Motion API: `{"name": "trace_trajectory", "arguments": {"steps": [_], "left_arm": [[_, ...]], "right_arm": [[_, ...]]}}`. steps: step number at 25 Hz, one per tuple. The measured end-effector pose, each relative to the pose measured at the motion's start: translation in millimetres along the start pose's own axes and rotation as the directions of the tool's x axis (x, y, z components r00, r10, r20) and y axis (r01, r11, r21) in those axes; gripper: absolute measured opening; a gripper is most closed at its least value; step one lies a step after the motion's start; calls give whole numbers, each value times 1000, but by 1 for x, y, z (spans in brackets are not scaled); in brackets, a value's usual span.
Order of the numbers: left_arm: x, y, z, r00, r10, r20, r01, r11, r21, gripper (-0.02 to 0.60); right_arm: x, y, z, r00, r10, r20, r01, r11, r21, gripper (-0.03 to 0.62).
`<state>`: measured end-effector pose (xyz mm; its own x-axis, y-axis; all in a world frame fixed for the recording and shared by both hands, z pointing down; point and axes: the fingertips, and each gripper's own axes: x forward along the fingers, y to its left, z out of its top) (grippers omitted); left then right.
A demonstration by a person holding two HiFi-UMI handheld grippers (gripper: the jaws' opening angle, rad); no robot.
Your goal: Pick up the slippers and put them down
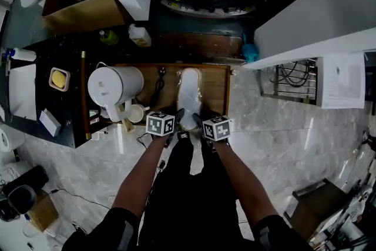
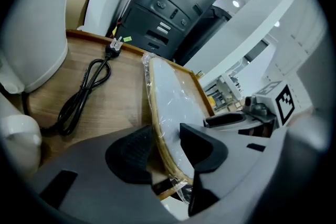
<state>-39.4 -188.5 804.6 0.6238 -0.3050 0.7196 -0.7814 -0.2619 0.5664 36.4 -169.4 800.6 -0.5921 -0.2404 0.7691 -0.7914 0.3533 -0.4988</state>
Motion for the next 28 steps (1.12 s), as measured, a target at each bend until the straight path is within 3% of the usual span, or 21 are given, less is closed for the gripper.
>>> {"name": "trace_trajectory", "arguments": {"steps": [3, 7, 10, 13, 19, 22, 25, 26, 28], "left_arm": [[2, 4, 0, 999, 49, -6, -49, 999, 13, 166], [2, 4, 1, 999, 52, -6, -52, 998, 26, 167], [-3, 5, 4, 999, 37, 14, -37, 999, -23, 167], [-14, 14, 5, 997, 65, 49, -62, 996, -67, 182], [-41, 3, 16, 987, 84, 136, -88, 996, 24, 183], [-60, -11, 24, 980, 59, 192, -65, 998, 24, 183], [-79, -33, 28, 976, -5, 217, 10, 1000, -24, 181], [-86, -43, 31, 972, -40, 231, 46, 999, -24, 174], [-104, -67, 37, 954, -119, 275, 122, 993, 5, 93]], "right_arm": [[2, 0, 1, 1000, -28, -9, 28, 999, -38, 163], [1, 0, 2, 1000, -29, 4, 29, 998, -51, 163], [-3, 2, 6, 1000, -28, 8, 29, 998, -62, 163], [-8, 1, 8, 998, -61, 17, 62, 995, -84, 163], [-35, 3, 18, 991, -87, 106, 91, 995, -39, 163], [-53, 17, 25, 985, -21, 169, 29, 999, -44, 159], [-81, 42, 38, 962, 114, 249, -100, 993, -71, 20], [-92, 48, 43, 949, 153, 275, -135, 987, -83, 9], [-116, 58, 49, 931, 199, 306, -171, 978, -115, 8]]}}
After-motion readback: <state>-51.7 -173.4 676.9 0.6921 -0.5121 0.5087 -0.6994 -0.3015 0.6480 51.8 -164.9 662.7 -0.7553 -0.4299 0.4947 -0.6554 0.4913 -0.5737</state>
